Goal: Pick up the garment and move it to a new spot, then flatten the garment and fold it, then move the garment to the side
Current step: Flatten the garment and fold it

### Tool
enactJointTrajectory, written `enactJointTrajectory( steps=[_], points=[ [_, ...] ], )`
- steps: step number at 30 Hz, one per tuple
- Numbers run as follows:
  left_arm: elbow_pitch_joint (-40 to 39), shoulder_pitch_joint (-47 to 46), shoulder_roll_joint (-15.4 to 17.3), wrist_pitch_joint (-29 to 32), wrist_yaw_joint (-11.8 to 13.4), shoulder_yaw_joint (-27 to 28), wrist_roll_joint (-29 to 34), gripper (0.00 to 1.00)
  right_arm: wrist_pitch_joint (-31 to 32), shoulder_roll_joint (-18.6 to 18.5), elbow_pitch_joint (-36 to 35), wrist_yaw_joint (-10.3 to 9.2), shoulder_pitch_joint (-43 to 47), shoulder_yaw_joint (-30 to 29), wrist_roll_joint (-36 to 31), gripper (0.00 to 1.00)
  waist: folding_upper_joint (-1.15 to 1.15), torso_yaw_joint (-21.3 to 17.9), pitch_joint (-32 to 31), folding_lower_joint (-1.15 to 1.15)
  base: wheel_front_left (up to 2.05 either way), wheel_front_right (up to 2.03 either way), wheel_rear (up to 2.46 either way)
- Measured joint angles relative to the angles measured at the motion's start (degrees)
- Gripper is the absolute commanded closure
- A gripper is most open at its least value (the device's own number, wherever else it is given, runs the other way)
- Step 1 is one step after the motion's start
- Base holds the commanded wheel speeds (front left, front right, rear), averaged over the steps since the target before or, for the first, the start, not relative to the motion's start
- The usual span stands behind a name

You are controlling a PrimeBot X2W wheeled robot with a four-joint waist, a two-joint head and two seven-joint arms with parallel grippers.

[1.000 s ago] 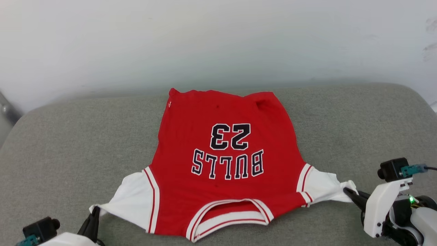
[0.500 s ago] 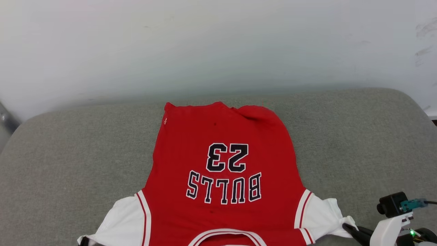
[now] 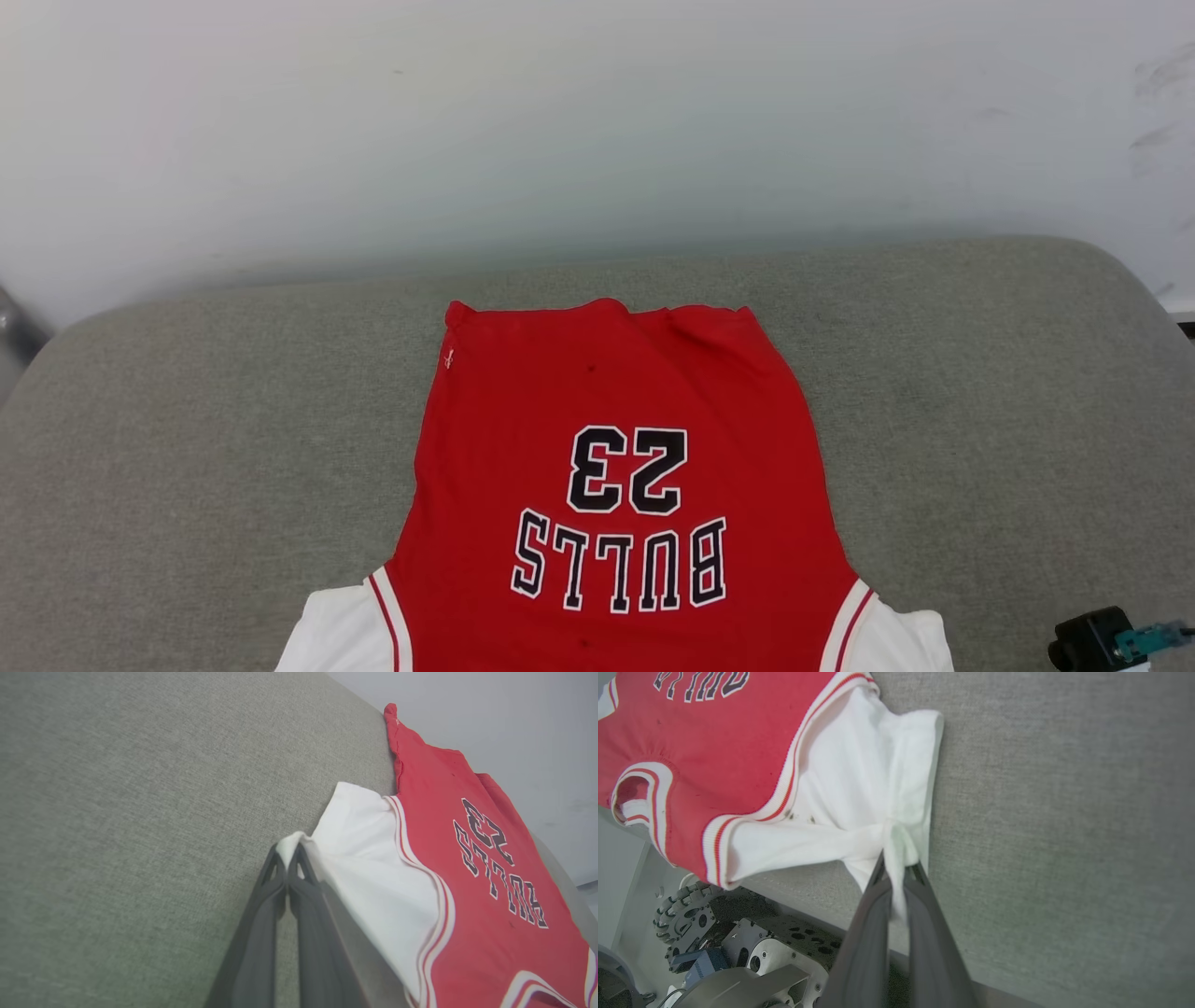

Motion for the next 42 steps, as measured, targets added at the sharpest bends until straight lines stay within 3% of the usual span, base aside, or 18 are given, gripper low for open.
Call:
enactJointTrajectory(
  steps=[10,11,12,13,17,20,26,34,42],
  points=[
    [0.9,-1.8,0.2,0.0,0.0,-2.7,1.0,1.0,1.3,0.7,0.7,-0.01,1.7,-0.4,1.7,1.0,0.0,1.1,2.4,0.0,0.0,0.0,0.0],
    [0.8,-2.2,0.4,0.0,0.0,-2.8,0.8,1.0,1.5,0.8,0.7,0.0,1.7,-0.6,1.9,0.91,0.0,1.3,2.5,0.0,0.0,0.0,0.0],
    [0.6,-2.6,0.8,0.0,0.0,-3.1,0.6,1.0,2.0,0.9,0.7,0.0,1.8,-1.0,2.6,0.53,0.0,1.5,2.7,0.0,0.0,0.0,0.0],
    [0.5,-2.9,1.2,0.0,0.0,-3.5,0.5,1.0,2.2,0.9,0.5,-0.01,1.8,-1.6,3.4,0.0,0.0,1.7,2.8,0.0,0.0,0.0,0.0],
    [-1.7,-3.9,3.4,0.0,0.0,-4.5,3.2,1.0,7.0,-2.1,-4.0,-0.02,0.6,-5.8,9.6,0.0,0.0,3.2,3.1,0.0,0.0,0.0,0.0],
    [-3.8,-4.9,3.1,0.0,0.0,-5.0,4.3,1.0,8.5,-5.0,-6.2,-0.02,-3.6,-9.9,11.3,0.0,0.0,4.4,3.7,0.01,0.0,0.0,0.0],
    [-6.0,-8.4,3.6,0.0,0.0,-6.8,4.0,1.0,14.7,-5.0,2.5,-0.02,-13.2,-12.9,8.6,0.0,0.0,6.5,6.6,0.01,0.0,0.0,0.0],
    [-8.7,-16.1,4.8,0.0,0.0,-10.3,2.6,1.0,23.6,5.2,22.2,-0.02,-34.3,-15.7,1.9,0.0,0.0,9.2,14.4,0.02,0.0,0.0,0.0],
    [-9.4,-24.2,5.4,-0.1,0.0,-16.7,2.1,1.0,25.7,16.5,38.6,-0.02,-51.2,-15.4,-5.8,0.0,0.0,13.4,22.8,0.03,0.0,0.0,0.0]
  ],
)
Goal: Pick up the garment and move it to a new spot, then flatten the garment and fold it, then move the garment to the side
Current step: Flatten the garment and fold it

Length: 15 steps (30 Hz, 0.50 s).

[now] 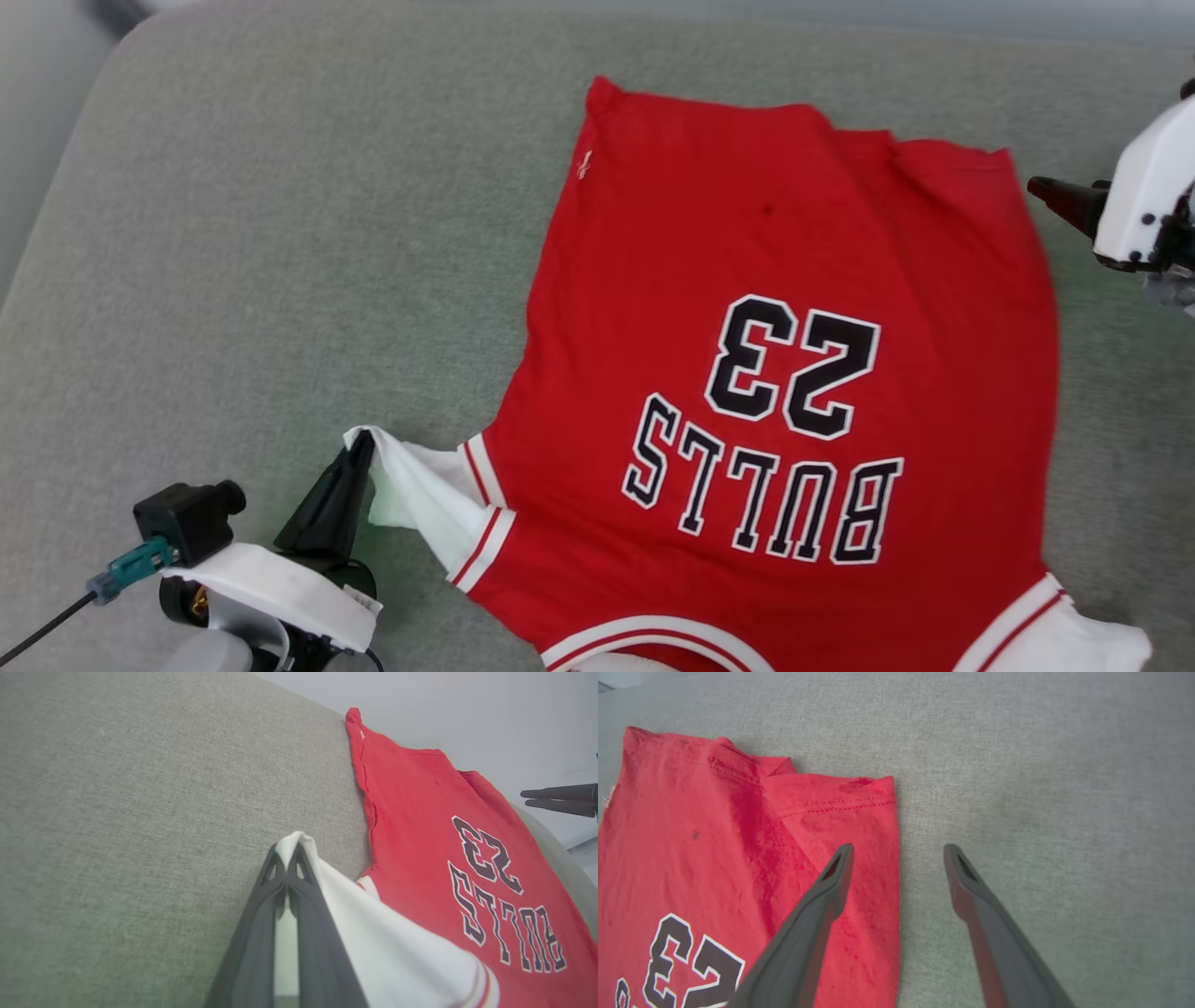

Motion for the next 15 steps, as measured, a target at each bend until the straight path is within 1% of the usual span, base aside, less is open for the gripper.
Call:
enactJointTrajectory(
  steps=[6,9,11,13,14,15],
  points=[
    [1.0,-3.4,0.5,0.0,0.0,-2.4,0.0,1.0,0.6,4.6,7.9,0.0,-5.4,1.6,-3.8,0.0,0.0,3.6,3.4,0.0,0.0,0.0,0.0],
    [1.6,-4.6,1.0,0.0,0.0,-3.8,-0.5,1.0,1.6,5.3,10.2,0.0,-7.4,2.6,-6.1,0.0,0.0,5.5,5.4,-0.01,0.0,0.0,0.0],
    [1.7,-4.7,1.0,0.0,0.0,-3.8,-0.6,1.0,2.3,5.5,10.5,0.0,-7.9,3.2,-7.1,0.0,0.0,5.8,5.9,-0.01,0.0,0.0,0.0],
    [1.8,-4.7,1.2,0.0,0.0,-3.7,-0.9,1.0,2.3,6.4,10.6,-0.02,-8.1,3.1,-7.4,0.55,0.0,5.5,6.5,-0.02,0.0,0.0,0.0],
    [1.8,-4.8,1.3,0.0,0.0,-3.7,-0.9,1.0,2.3,6.6,10.5,-0.02,-8.1,3.4,-7.5,0.87,0.0,5.3,6.6,-0.02,0.0,0.0,0.0],
    [1.8,-4.8,1.4,0.0,0.0,-3.7,-0.9,1.0,2.1,6.7,10.3,-0.02,-8.1,3.8,-7.9,1.0,0.0,5.0,6.6,-0.02,0.0,0.0,0.0]
  ],
)
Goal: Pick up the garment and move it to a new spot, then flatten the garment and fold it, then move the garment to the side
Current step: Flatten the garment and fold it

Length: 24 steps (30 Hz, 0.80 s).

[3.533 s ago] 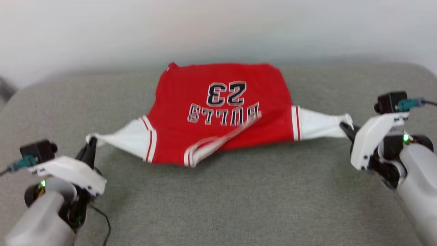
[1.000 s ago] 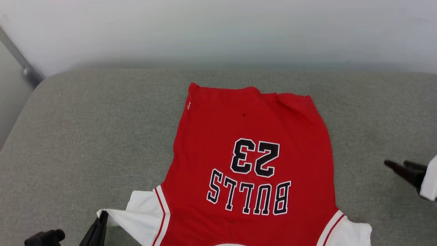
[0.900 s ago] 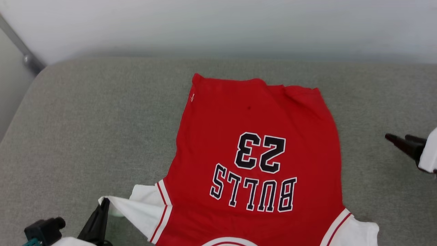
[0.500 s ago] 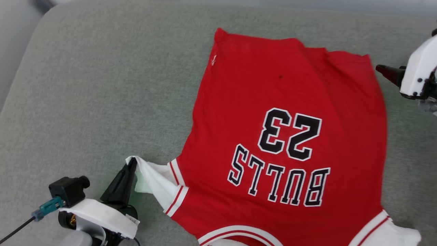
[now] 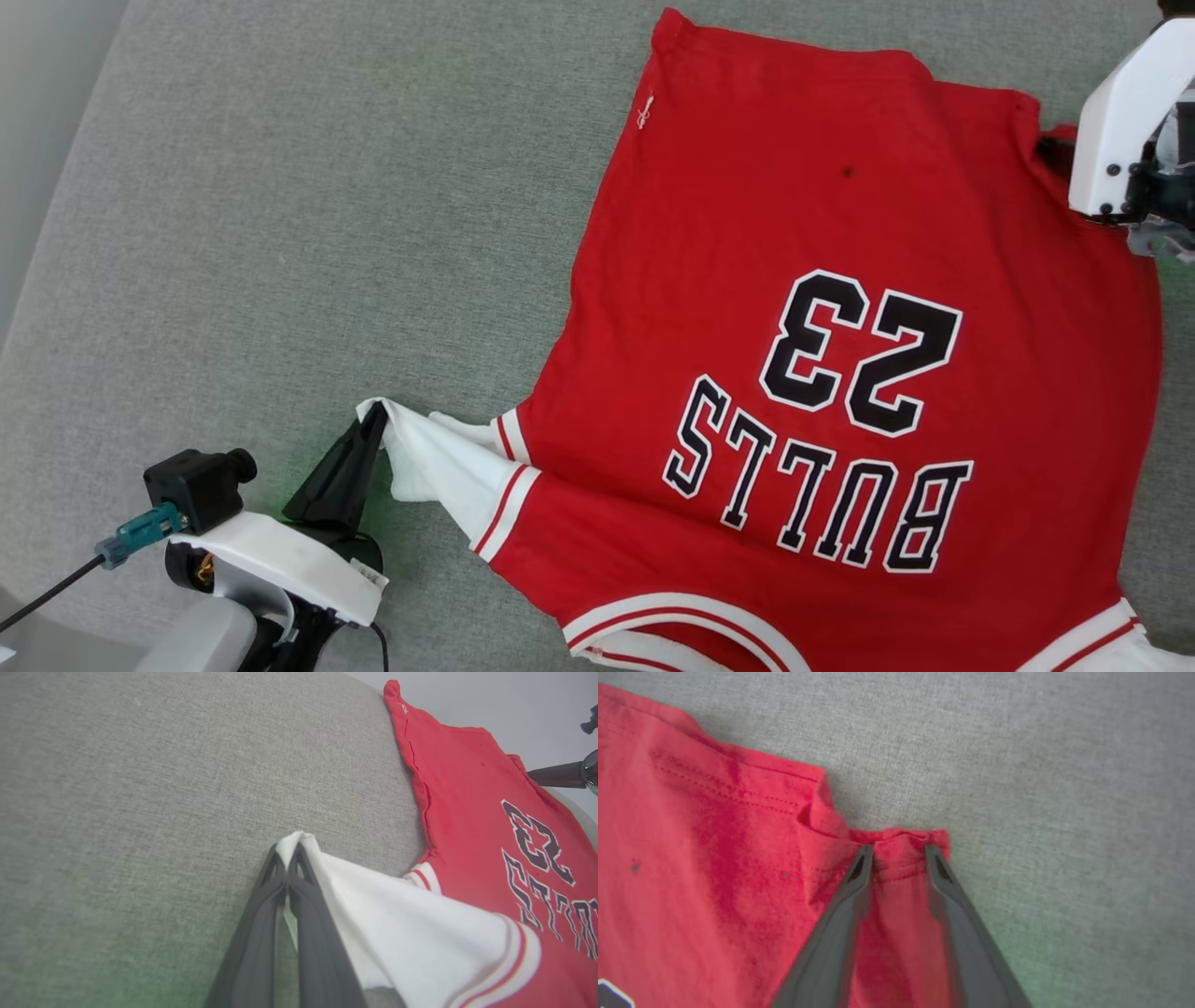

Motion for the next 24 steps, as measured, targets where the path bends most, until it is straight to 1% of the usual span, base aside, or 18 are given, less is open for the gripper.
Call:
enactJointTrajectory(
  steps=[3,6,9,14,19,24],
  points=[
    [0.3,-0.5,0.6,0.0,0.0,-0.3,0.9,1.0,-0.9,0.2,-1.1,0.0,1.0,0.2,0.2,1.0,0.0,-0.6,-0.5,0.0,0.0,0.0,0.0],
    [0.5,-0.6,0.8,0.0,0.0,-0.3,0.5,1.0,-0.8,-0.2,-2.4,0.02,2.4,1.1,0.1,1.0,0.0,-1.4,-1.4,0.0,0.0,0.0,0.0],
    [0.5,-0.4,1.0,0.0,0.0,0.6,0.5,1.0,-0.6,-0.6,-3.8,0.07,4.2,1.5,0.6,1.0,0.0,-2.6,-2.5,0.0,0.0,0.0,0.0],
    [1.2,2.1,1.6,0.0,0.0,1.8,0.9,1.0,0.5,-2.3,-6.7,0.07,7.5,2.1,1.7,1.0,0.0,-5.2,-4.7,0.0,0.0,0.0,0.0],
    [0.8,5.1,1.7,0.0,0.0,3.6,1.1,1.0,2.3,-5.2,-10.2,0.05,12.0,1.8,4.8,1.0,0.0,-7.8,-7.5,0.0,0.0,0.0,0.0],
    [0.4,8.4,1.6,0.0,0.0,5.7,2.0,1.0,3.8,-9.6,-15.6,0.05,18.5,1.6,7.1,1.0,0.0,-10.4,-10.6,-0.01,0.0,0.0,0.0]
  ],
)
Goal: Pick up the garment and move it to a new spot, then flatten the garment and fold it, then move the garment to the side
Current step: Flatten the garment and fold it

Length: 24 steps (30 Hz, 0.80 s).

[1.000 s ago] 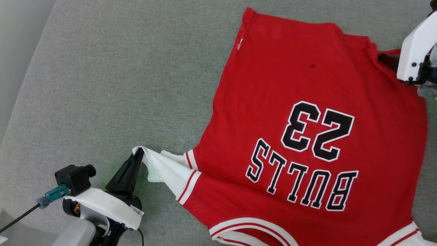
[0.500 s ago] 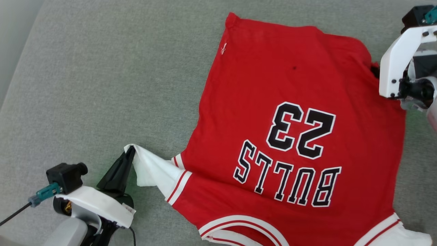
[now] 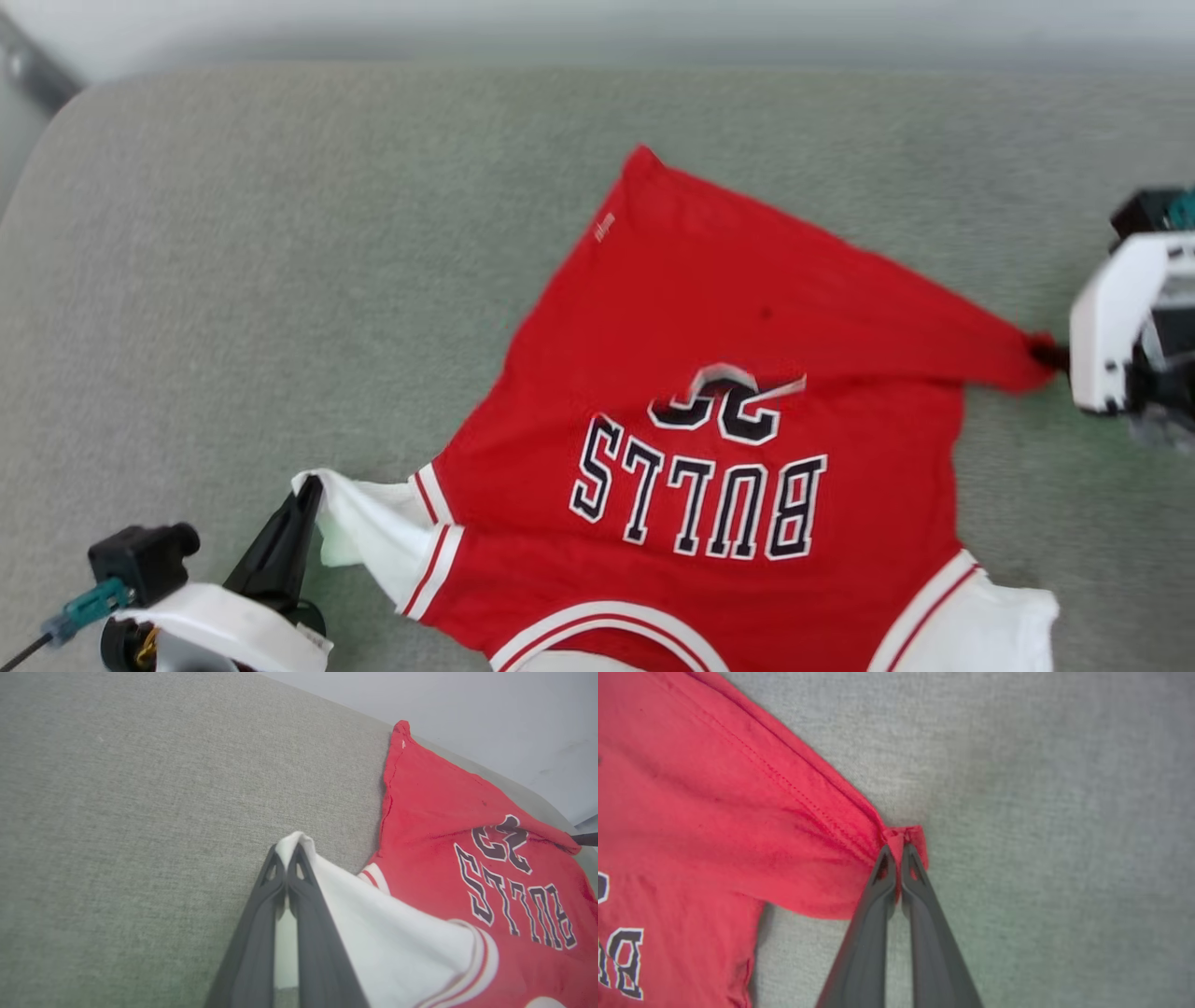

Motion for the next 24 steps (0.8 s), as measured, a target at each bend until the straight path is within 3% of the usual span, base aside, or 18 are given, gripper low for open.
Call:
enactJointTrajectory(
  steps=[7,13,17,23,24],
  points=[
    [-1.3,4.1,-0.6,0.0,0.0,2.9,0.9,1.0,2.5,-7.3,-8.0,0.01,11.9,-2.2,3.6,1.0,0.0,-3.6,-3.4,-0.01,0.0,0.0,0.0],
    [-2.5,6.1,-0.8,0.0,0.0,4.8,1.1,1.0,3.9,-12.1,-15.9,0.02,23.2,-7.7,7.1,1.0,0.0,-6.3,-4.5,-0.01,0.0,0.0,0.0],
    [-3.3,6.3,-0.7,0.0,0.0,5.1,1.5,1.0,5.2,-15.6,-19.7,0.11,29.5,-11.5,5.5,1.0,0.0,-7.2,-3.9,-0.01,0.0,0.0,0.0],
    [-3.6,5.8,-0.5,0.0,0.0,4.6,1.6,1.0,8.0,-16.6,-25.4,0.03,38.1,-21.7,3.7,1.0,0.0,-7.2,-2.6,-0.01,0.0,0.0,0.0],
    [-3.6,5.7,-0.5,0.0,0.0,4.4,1.6,1.0,7.8,-16.1,-25.9,0.03,39.2,-23.9,3.1,0.73,0.0,-7.1,-2.6,-0.01,0.0,0.0,0.0]
  ],
)
